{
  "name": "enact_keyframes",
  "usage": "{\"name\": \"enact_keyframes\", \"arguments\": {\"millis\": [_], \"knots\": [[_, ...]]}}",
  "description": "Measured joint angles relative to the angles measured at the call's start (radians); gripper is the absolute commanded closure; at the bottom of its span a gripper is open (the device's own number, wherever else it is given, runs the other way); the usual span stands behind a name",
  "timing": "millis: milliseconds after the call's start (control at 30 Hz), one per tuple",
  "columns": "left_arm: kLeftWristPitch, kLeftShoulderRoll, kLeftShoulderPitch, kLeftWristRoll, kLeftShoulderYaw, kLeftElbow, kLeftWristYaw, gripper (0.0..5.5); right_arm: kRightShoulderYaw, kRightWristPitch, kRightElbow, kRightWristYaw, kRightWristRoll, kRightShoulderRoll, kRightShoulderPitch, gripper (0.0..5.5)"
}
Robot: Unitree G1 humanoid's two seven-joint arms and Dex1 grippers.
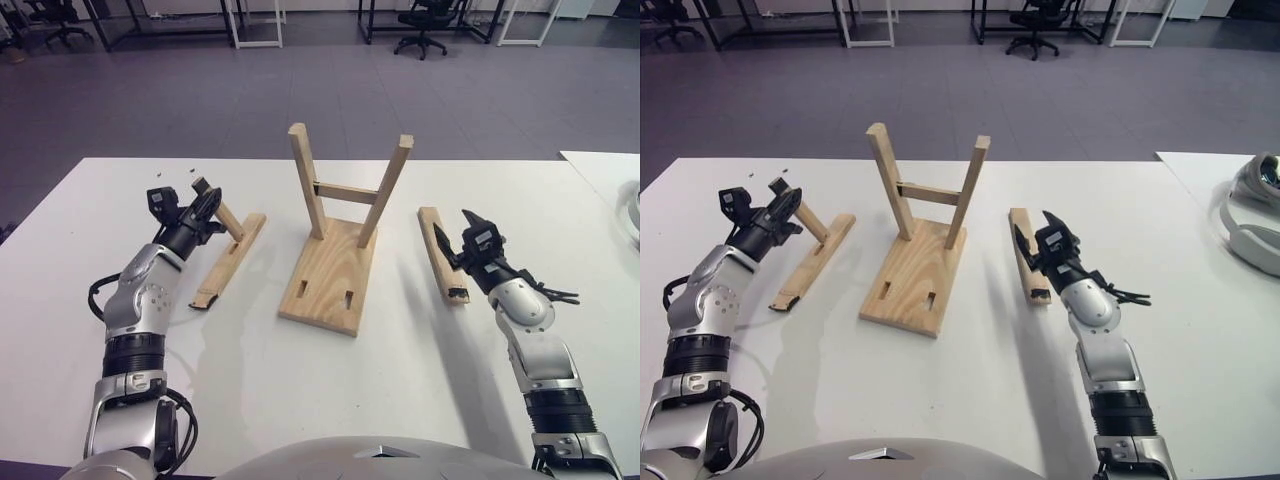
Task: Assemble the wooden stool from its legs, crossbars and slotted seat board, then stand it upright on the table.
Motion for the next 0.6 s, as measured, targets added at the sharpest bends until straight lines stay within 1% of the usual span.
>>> {"name": "enact_keyframes", "arguments": {"millis": [167, 433, 567, 600], "knots": [[-0.049, -0.005, -0.003, 0.038, 0.021, 0.073, -0.029, 5.11, 0.007, -0.058, 0.069, -0.010, -0.004, 0.018, 0.000, 2.54], [-0.157, -0.011, -0.002, 0.084, 0.033, 0.164, -0.061, 5.11, 0.008, -0.070, 0.098, -0.010, -0.003, 0.028, -0.004, 2.54], [-0.217, -0.012, 0.025, 0.148, -0.002, 0.165, -0.061, 5.11, 0.008, -0.071, 0.100, -0.010, -0.004, 0.029, -0.004, 2.54], [-0.261, -0.012, 0.036, 0.174, -0.025, 0.170, -0.061, 5.11, 0.008, -0.071, 0.100, -0.010, -0.004, 0.028, -0.004, 2.54]]}}
